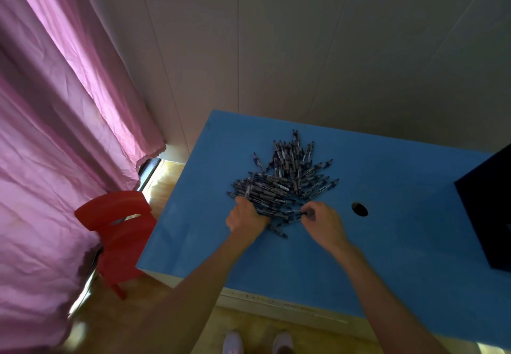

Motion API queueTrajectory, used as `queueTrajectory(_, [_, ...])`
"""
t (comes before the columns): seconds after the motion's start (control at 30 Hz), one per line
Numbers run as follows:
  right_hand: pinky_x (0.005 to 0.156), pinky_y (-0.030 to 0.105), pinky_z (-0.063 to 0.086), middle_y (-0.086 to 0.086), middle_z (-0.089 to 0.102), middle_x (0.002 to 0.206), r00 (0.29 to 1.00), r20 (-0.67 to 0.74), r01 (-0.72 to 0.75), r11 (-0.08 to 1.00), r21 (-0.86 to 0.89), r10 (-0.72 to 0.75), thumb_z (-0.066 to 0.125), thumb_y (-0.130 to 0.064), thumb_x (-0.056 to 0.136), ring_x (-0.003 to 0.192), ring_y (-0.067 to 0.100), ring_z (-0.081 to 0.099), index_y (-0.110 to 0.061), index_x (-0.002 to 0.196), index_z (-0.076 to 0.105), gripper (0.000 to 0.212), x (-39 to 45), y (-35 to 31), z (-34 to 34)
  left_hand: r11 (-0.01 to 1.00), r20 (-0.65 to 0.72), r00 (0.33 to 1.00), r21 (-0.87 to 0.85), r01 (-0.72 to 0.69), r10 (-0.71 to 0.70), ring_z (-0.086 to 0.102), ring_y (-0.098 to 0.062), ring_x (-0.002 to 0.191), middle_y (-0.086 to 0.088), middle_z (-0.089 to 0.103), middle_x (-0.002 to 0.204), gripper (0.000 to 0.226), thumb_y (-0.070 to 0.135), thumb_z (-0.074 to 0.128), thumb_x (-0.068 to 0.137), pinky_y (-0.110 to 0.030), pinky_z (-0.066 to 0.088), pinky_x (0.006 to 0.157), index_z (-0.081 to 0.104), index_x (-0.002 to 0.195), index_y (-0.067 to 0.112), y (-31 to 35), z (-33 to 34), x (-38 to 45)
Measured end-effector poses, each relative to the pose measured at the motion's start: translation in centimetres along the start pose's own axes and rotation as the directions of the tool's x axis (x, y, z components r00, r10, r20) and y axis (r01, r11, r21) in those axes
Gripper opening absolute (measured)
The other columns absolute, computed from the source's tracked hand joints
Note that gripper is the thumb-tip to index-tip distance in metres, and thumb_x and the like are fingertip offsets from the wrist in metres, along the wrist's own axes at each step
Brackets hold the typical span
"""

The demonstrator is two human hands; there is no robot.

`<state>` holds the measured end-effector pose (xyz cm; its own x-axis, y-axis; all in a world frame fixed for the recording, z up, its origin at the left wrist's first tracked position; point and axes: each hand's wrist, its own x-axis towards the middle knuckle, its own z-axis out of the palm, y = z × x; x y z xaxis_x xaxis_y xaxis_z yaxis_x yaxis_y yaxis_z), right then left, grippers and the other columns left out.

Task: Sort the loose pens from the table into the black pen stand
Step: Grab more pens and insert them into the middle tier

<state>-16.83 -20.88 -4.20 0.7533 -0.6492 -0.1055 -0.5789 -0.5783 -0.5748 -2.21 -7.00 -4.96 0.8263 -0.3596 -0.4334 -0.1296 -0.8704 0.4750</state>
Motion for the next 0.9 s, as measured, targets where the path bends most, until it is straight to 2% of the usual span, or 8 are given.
queueTrajectory(0.17, [0.083,0.026,0.053,-0.002,0.066,0.11,1.0,0.008,0.013,1.0,0.014,-0.013,0.063,-0.018,0.095,0.092,0.01,0.062,-0.018,0.11,0.068,0.016,0.3,-0.6,0.2,0.986,-0.081,0.996,-0.16,-0.05,0.038,0.049,-0.02,0.07,0.0,0.044,0.078,0.044,0.02,0.068,0.086,-0.03,0.035,0.05,0.033,0.111,0.007,-1.0,-0.2,0.3])
queueTrajectory(0.27, [0.086,0.031,0.055,-0.002,0.065,0.113,1.0,0.001,0.019,0.999,0.027,-0.019,0.062,-0.017,0.095,0.093,0.011,0.062,-0.018,0.111,0.068,0.017,0.6,-1.2,0.1,0.928,-0.237,0.96,-0.3,-0.221,0.151,0.046,-0.024,0.065,-0.005,0.042,0.073,0.024,0.001,0.052,0.092,-0.034,0.032,0.049,0.032,0.104,0.007,-1.6,-0.6,0.8])
queueTrajectory(0.33, [0.086,0.032,0.055,-0.002,0.065,0.113,1.0,0.002,0.019,1.0,0.022,-0.019,0.061,-0.017,0.096,0.093,0.012,0.062,-0.019,0.111,0.067,0.017,0.6,-1.3,0.0,0.868,-0.343,0.909,-0.346,-0.358,0.238,0.037,-0.017,0.06,-0.002,0.036,0.071,0.022,-0.003,0.046,0.095,-0.032,0.029,0.048,0.029,0.097,0.011,-1.8,-1.3,1.0])
queueTrajectory(0.43, [0.085,0.03,0.054,-0.002,0.064,0.114,1.0,-0.005,0.017,0.999,0.028,-0.017,0.061,-0.017,0.096,0.094,0.012,0.061,-0.019,0.111,0.067,0.016,0.5,-1.2,0.0,0.756,-0.448,0.838,-0.418,-0.503,0.31,0.031,-0.012,0.063,0.0,0.035,0.076,0.022,-0.002,0.045,0.1,-0.032,0.033,0.052,0.029,0.095,0.012,-2.1,-2.3,1.3])
queueTrajectory(0.53, [0.084,0.025,0.051,-0.003,0.064,0.113,1.0,-0.021,0.017,0.999,0.032,-0.016,0.061,-0.017,0.097,0.095,0.011,0.061,-0.018,0.111,0.067,0.015,0.4,-1.0,0.0,0.695,-0.475,0.819,-0.47,-0.545,0.322,0.031,-0.007,0.062,0.0,0.036,0.077,0.017,0.004,0.047,0.103,-0.03,0.035,0.055,0.032,0.097,0.012,-2.8,-2.0,1.3])
queueTrajectory(0.63, [0.084,0.026,0.051,-0.003,0.064,0.111,1.0,-0.029,0.01,0.999,0.035,-0.009,0.061,-0.018,0.097,0.094,0.01,0.06,-0.019,0.109,0.067,0.014,0.1,-0.8,0.1,0.718,-0.462,0.832,-0.462,-0.521,0.307,0.034,-0.008,0.06,0.002,0.037,0.075,0.021,0.004,0.052,0.101,-0.035,0.036,0.058,0.034,0.096,0.013,-4.4,-0.3,1.4])
queueTrajectory(0.77, [0.082,0.029,0.052,-0.004,0.063,0.11,0.999,-0.035,-0.007,1.0,0.024,0.008,0.061,-0.018,0.096,0.092,0.011,0.06,-0.02,0.108,0.067,0.013,-0.1,-0.5,0.0,0.748,-0.451,0.84,-0.434,-0.501,0.301,0.035,-0.015,0.057,-0.001,0.039,0.071,0.021,0.009,0.053,0.102,-0.037,0.033,0.055,0.033,0.096,0.013,-5.4,0.8,2.0])
queueTrajectory(0.9, [0.081,0.024,0.05,-0.003,0.063,0.111,0.999,-0.034,-0.004,0.999,0.038,0.006,0.062,-0.017,0.097,0.089,0.009,0.059,-0.021,0.106,0.066,0.011,0.0,-0.6,0.1,0.718,-0.494,0.855,-0.537,-0.442,0.158,0.036,-0.015,0.059,0.001,0.037,0.072,0.03,0.034,0.059,0.099,-0.034,0.035,0.055,0.034,0.09,0.021,-4.8,-0.5,2.7])
